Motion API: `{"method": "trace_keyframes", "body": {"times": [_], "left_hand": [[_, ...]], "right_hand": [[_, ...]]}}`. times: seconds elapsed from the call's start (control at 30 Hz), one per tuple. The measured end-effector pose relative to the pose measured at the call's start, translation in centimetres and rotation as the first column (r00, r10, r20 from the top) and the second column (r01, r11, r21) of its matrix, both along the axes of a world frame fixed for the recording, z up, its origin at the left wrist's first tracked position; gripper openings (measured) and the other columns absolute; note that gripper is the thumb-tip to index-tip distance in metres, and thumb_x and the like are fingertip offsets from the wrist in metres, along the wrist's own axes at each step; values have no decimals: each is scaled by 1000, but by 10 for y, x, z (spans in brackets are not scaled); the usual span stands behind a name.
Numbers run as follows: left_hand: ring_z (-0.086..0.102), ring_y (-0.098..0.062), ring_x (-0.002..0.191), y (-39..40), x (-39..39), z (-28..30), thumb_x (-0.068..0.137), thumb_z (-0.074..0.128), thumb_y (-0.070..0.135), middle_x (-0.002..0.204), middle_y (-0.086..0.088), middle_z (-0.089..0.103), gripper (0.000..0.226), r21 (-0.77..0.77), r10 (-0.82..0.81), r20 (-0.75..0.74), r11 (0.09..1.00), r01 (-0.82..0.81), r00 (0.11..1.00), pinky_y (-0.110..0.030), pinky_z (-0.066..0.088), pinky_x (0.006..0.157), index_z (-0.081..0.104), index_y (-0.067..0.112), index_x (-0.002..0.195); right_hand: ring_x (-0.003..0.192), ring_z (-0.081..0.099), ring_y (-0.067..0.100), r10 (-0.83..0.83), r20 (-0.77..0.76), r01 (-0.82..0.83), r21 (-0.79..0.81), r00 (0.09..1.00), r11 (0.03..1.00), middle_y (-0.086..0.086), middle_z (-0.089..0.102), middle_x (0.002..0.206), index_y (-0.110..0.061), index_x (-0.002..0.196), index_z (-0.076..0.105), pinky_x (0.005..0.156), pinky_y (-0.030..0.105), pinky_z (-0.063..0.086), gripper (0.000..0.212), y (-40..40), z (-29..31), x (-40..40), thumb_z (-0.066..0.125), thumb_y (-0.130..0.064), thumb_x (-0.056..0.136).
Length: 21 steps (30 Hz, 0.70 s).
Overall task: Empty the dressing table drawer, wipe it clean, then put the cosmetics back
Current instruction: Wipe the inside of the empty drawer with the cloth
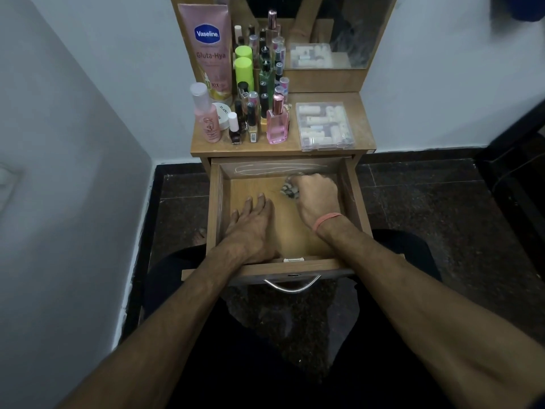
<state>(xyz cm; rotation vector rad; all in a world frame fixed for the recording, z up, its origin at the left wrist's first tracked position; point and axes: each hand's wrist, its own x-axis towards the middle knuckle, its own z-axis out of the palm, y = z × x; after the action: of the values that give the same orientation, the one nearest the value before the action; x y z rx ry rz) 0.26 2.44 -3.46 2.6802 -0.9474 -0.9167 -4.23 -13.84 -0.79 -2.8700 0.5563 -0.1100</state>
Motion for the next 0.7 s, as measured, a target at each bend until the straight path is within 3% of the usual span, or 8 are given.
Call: {"method": "trace_keyframes", "body": {"times": [0.13,0.27,0.37,0.57,0.7], "left_hand": [[-17,-26,169,1,1,-2,83,92,40,184,0,-17,137,-2,3,-2,1000,-3,1000,-54,-4,138,-6,19,176],[-14,-26,170,4,2,1,85,90,38,185,-1,-10,132,-17,-10,8,1000,10,1000,-53,-2,138,-2,18,176],[-12,-24,170,6,3,1,84,91,42,184,1,-14,135,-2,-24,23,1000,24,999,-51,0,138,-4,19,176],[-10,-22,170,7,3,1,84,91,41,185,2,-13,134,-1,-25,30,1000,25,999,-50,3,139,-3,21,177],[-9,-22,170,8,3,1,83,92,45,185,3,-12,134,-6,-20,36,1000,21,999,-50,5,138,-2,21,177]], "right_hand": [[119,69,36,170,-2,-170,17,985,985,5,75,128,-34,129,73,96,45,56,34,12,1,9,59,-21,102],[112,71,37,259,-27,-260,-51,965,964,5,74,124,-36,132,68,88,44,56,35,21,3,11,54,-18,107],[113,71,38,216,-63,-222,-123,974,967,9,74,124,-32,142,61,91,46,56,39,2,5,4,49,-15,109],[102,73,35,27,-114,-50,-195,993,979,9,76,111,-25,129,66,89,47,60,26,-24,5,-20,59,-17,105],[105,73,33,28,-312,-109,-244,950,964,10,75,115,-16,122,70,90,45,61,21,-18,12,-20,62,-14,103]]}}
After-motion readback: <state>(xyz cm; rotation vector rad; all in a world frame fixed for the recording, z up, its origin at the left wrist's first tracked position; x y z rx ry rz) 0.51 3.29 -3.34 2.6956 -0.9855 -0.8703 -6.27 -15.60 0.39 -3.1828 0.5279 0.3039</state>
